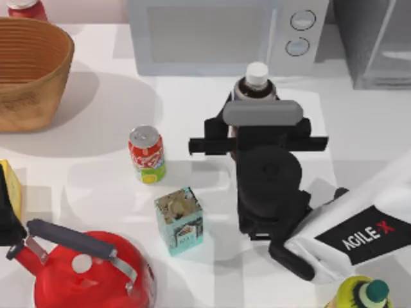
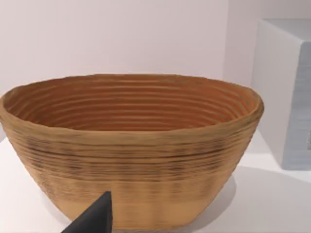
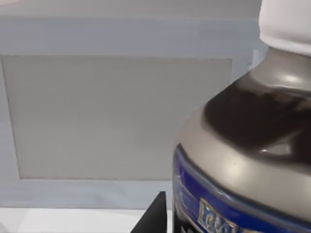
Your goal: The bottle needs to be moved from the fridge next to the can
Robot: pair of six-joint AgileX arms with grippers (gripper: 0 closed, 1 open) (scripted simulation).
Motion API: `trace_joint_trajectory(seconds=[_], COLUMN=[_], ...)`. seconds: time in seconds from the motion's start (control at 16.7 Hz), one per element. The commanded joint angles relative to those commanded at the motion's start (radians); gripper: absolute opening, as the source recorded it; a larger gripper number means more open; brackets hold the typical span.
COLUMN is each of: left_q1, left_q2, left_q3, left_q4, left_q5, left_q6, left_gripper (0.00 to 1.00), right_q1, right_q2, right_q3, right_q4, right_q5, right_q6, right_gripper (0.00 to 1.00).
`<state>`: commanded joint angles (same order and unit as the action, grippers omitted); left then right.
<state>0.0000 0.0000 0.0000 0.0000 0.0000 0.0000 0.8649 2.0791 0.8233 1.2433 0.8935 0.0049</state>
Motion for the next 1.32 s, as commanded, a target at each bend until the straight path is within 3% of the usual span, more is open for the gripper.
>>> trace_joint_trajectory(seconds=[0.48, 1.32], left_q1=[0.0, 0.0], left_q2=[0.0, 0.0], left_q3=[0.0, 0.0], left_q4=[0.0, 0.0], left_q5=[0.0, 0.0], left_q6=[0.0, 0.0], left_gripper=[1.0, 1.0], right_q1=[0.0, 0.053], right_q2=[0.0, -0.038], right_q3=[0.0, -0.049], right_q4=[0.0, 0.019], right_q5=[0.0, 0.045], right_q6=[0.0, 0.002], right_gripper=[0.98, 1.0])
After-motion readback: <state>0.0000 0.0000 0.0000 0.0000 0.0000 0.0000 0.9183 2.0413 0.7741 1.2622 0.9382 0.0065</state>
